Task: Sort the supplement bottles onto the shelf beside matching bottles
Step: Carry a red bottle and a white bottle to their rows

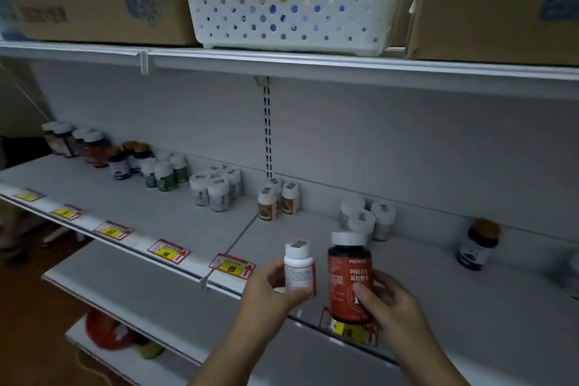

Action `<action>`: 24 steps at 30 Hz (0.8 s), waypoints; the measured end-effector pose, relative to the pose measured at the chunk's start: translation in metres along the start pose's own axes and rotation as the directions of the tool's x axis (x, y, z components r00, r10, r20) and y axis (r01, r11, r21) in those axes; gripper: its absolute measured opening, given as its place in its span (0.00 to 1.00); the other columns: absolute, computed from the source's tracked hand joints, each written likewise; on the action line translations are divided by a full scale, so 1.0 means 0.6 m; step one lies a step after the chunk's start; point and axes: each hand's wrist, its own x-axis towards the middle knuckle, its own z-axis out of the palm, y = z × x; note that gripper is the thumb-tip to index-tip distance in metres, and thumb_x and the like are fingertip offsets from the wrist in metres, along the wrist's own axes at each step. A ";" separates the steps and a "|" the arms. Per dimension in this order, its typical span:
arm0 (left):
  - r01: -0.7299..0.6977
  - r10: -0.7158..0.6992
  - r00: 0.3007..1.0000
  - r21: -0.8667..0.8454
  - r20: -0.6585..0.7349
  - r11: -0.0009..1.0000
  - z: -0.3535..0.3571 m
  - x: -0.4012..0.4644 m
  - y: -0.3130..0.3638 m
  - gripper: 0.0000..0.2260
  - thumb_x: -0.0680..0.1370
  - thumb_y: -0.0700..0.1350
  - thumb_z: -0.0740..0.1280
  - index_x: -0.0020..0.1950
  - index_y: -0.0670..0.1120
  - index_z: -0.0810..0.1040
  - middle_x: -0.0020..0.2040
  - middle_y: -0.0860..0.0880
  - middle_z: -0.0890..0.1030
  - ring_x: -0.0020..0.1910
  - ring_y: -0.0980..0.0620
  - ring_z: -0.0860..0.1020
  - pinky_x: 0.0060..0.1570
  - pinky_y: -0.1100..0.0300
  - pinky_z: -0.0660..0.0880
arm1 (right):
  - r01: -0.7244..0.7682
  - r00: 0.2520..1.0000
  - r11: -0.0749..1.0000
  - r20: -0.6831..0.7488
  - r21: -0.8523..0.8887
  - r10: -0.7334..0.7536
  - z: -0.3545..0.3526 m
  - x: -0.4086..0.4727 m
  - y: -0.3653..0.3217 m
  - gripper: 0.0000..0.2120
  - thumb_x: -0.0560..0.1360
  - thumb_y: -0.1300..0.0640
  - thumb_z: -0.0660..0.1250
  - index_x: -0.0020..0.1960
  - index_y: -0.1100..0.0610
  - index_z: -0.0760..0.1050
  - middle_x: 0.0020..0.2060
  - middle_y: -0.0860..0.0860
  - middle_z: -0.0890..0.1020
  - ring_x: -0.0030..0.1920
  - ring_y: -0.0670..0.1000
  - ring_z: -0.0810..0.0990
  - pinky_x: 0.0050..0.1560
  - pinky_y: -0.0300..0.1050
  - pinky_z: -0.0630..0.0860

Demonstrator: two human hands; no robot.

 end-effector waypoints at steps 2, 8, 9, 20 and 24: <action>0.024 -0.024 1.000 -0.002 0.016 1.000 -0.006 0.036 0.000 0.21 0.66 0.35 0.75 0.55 0.49 0.77 0.47 0.52 0.85 0.46 0.56 0.83 0.47 0.61 0.79 | 0.023 0.999 1.000 -0.028 -0.003 -0.023 0.003 0.018 -0.005 0.10 0.70 0.65 0.70 0.49 0.53 0.77 0.36 0.47 0.87 0.37 0.46 0.85 0.34 0.35 0.79; 0.012 -0.016 0.996 0.043 0.090 0.999 -0.020 0.142 -0.027 0.28 0.71 0.37 0.71 0.64 0.57 0.64 0.59 0.49 0.76 0.53 0.50 0.79 0.49 0.59 0.79 | 0.049 0.999 0.999 -0.017 0.016 -0.048 0.023 0.105 -0.010 0.11 0.69 0.60 0.73 0.47 0.47 0.76 0.34 0.41 0.86 0.37 0.39 0.84 0.41 0.41 0.74; -0.002 -0.005 0.993 0.062 0.117 0.998 -0.021 0.158 -0.031 0.32 0.72 0.35 0.69 0.66 0.61 0.61 0.59 0.51 0.75 0.53 0.52 0.79 0.46 0.63 0.79 | 0.051 0.999 0.999 -0.009 0.017 -0.051 0.031 0.118 -0.007 0.10 0.69 0.58 0.73 0.47 0.47 0.76 0.36 0.42 0.86 0.38 0.38 0.83 0.41 0.40 0.74; -0.485 0.379 0.870 0.684 0.315 0.545 -0.057 0.268 -0.022 0.22 0.70 0.43 0.71 0.63 0.52 0.73 0.62 0.55 0.72 0.62 0.52 0.72 0.55 0.66 0.65 | 0.050 0.999 0.998 -0.016 0.039 -0.049 0.056 0.173 0.012 0.09 0.70 0.61 0.72 0.49 0.52 0.78 0.39 0.44 0.87 0.40 0.41 0.84 0.36 0.34 0.77; -0.553 0.383 0.822 0.755 0.422 0.353 -0.060 0.293 0.009 0.20 0.70 0.47 0.71 0.61 0.49 0.76 0.62 0.49 0.75 0.60 0.48 0.73 0.56 0.60 0.68 | 0.052 0.997 0.998 -0.054 0.028 -0.051 0.064 0.183 0.019 0.10 0.71 0.63 0.71 0.46 0.50 0.78 0.35 0.41 0.86 0.37 0.39 0.84 0.41 0.42 0.74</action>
